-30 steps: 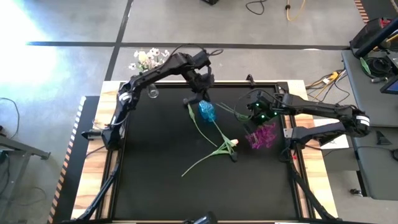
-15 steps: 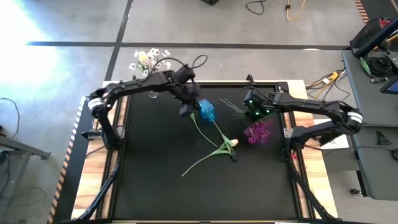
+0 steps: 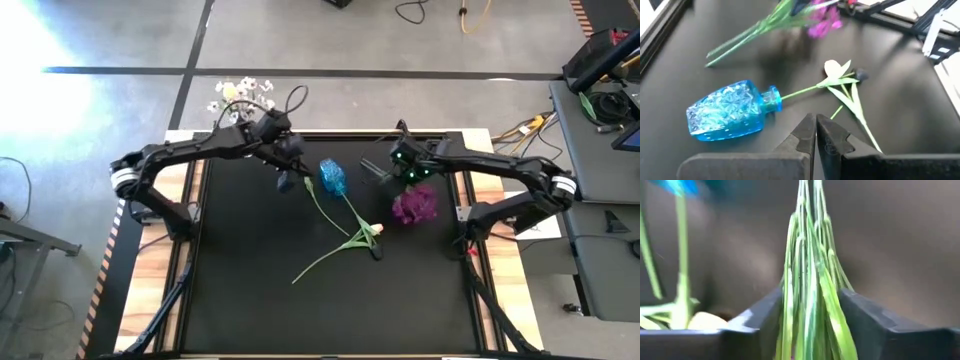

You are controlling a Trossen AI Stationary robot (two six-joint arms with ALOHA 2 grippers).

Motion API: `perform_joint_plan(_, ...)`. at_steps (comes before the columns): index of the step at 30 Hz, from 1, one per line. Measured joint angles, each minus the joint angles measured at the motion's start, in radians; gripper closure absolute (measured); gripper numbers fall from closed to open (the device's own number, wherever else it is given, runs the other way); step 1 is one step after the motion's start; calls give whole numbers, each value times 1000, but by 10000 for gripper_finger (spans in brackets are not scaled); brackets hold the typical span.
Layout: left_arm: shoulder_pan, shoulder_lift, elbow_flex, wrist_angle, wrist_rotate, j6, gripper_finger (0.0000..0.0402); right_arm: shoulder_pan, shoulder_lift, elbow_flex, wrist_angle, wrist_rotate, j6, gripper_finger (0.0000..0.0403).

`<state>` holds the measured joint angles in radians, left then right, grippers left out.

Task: Sort flowers into vase by color
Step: Remove the violet flowers from the blue vase, then adjust the blue vase to the table

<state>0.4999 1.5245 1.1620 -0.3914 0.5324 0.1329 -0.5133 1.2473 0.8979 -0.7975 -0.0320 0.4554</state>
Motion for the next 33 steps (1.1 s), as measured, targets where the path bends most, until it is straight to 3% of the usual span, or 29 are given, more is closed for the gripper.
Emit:
perform_joint_plan(6,1,-95,-109,106,-2,-67,402,12,-30,131,15,8,-2,140)
perform_joint_plan(12,18,-149,-150,114,-48,-70,402,111,10,190,187,-12,23,116)
perform_joint_plan(20,100,-181,-203,116,31,-65,402,212,256,281,259,-20,138,117)
perform_joint_plan(27,107,-179,-204,116,62,-47,402,221,464,376,256,-30,181,117)
perform_joint_plan(33,107,-179,-204,116,62,-33,402,222,570,443,245,-38,181,117)
